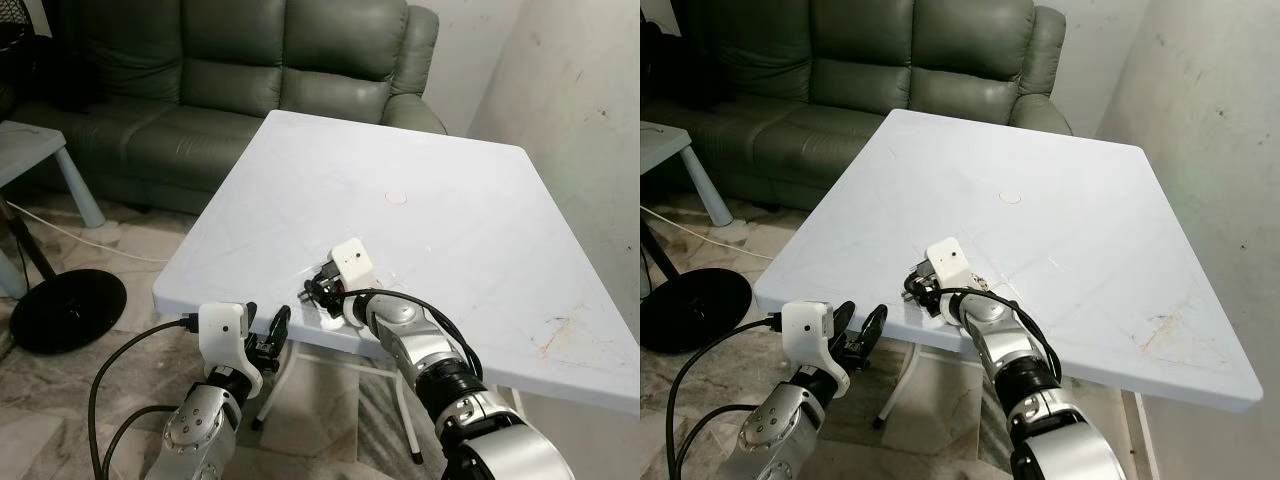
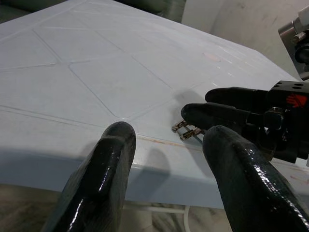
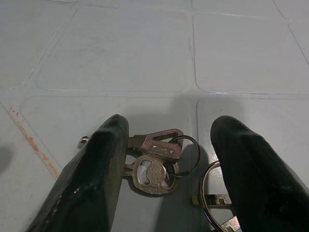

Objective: Hang keys on a hook

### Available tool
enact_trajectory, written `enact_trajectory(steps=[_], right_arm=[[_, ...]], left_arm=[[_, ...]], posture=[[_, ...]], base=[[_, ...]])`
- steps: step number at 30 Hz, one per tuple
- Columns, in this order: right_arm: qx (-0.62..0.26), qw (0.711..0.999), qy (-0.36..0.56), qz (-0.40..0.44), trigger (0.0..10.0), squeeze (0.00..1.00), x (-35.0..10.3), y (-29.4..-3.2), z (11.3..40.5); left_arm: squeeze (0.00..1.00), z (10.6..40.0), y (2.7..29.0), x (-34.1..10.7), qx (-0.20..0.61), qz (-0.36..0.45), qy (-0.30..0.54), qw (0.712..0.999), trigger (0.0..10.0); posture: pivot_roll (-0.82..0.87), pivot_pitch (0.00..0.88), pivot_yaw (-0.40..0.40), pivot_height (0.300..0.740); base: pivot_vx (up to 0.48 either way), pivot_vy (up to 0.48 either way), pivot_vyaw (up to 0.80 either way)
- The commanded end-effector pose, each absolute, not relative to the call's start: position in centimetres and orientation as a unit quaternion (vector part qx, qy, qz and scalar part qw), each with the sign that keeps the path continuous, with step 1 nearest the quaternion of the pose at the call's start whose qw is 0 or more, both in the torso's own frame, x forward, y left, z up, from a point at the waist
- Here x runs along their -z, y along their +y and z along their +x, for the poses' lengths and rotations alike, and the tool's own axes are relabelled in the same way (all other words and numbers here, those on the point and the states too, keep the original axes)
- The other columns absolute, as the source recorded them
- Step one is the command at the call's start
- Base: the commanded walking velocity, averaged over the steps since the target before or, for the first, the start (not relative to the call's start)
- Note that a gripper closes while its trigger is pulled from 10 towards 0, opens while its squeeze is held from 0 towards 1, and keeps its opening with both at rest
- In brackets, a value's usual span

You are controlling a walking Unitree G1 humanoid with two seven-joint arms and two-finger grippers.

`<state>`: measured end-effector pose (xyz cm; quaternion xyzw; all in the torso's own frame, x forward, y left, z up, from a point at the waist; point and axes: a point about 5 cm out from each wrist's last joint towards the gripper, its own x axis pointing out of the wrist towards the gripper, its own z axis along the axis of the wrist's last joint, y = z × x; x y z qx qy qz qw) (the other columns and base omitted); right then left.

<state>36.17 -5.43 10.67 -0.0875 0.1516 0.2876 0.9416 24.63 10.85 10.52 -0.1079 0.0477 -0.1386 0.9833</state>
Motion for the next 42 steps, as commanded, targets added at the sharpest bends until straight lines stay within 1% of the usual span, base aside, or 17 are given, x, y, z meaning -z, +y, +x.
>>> enact_trajectory(steps=[1, 2, 3, 4, 5, 6, 7, 41, 42], right_arm=[[-0.285, 0.942, 0.156, -0.084, 9.3, 0.0, -11.0, -5.5, 36.4], [-0.287, 0.941, 0.156, -0.086, 8.4, 0.0, -10.9, -5.5, 36.4], [-0.288, 0.941, 0.156, -0.087, 6.6, 0.0, -10.9, -5.5, 36.4], [-0.29, 0.941, 0.154, -0.083, 4.2, 0.0, -10.9, -5.6, 36.3], [-0.29, 0.941, 0.154, -0.086, 3.7, 0.0, -10.9, -5.7, 36.3], [-0.291, 0.94, 0.153, -0.089, 1.3, 0.0, -10.9, -5.7, 36.3], [-0.291, 0.94, 0.154, -0.092, 0.0, 0.0, -10.8, -5.8, 36.3], [-0.306, 0.938, 0.131, -0.093, 0.0, 0.0, -11.3, -7.0, 36.5], [-0.307, 0.94, 0.12, -0.089, 2.8, 0.0, -11.5, -7.0, 36.6]], left_arm=[[0.0, 24.5, 10.6, -10.8, 0.14, -0.107, 0.044, 0.983, 10.0], [0.0, 24.5, 10.6, -10.8, 0.139, -0.107, 0.044, 0.983, 10.0], [0.0, 24.5, 10.6, -10.8, 0.139, -0.107, 0.044, 0.983, 10.0], [0.0, 24.6, 10.6, -10.8, 0.139, -0.107, 0.044, 0.984, 10.0], [0.0, 24.6, 10.6, -10.8, 0.138, -0.107, 0.044, 0.984, 10.0], [0.0, 24.6, 10.6, -10.8, 0.138, -0.107, 0.044, 0.984, 10.0], [0.0, 24.6, 10.6, -10.9, 0.138, -0.108, 0.044, 0.984, 10.0], [0.0, 24.8, 10.5, -10.9, 0.138, -0.107, 0.044, 0.984, 10.0], [0.0, 24.8, 10.5, -10.9, 0.138, -0.107, 0.044, 0.984, 10.0]], posture=[[0.32, 0.058, -0.112, 0.736], [0.32, 0.058, -0.112, 0.736], [0.32, 0.058, -0.112, 0.736], [0.32, 0.058, -0.112, 0.736], [0.32, 0.058, -0.112, 0.736], [0.32, 0.058, -0.112, 0.736], [0.32, 0.058, -0.112, 0.736], [0.31, 0.06, -0.108, 0.736], [0.31, 0.06, -0.108, 0.736]], base=[[0.0, 0.0, 0.0], [0.0, 0.0, 0.0], [0.0, 0.0, 0.0], [0.0, 0.0, 0.0], [0.0, 0.0, 0.0], [0.0, 0.0, 0.0], [0.0, 0.0, 0.0], [0.0, 0.0, 0.0], [0.0, 0.0, 0.0]])
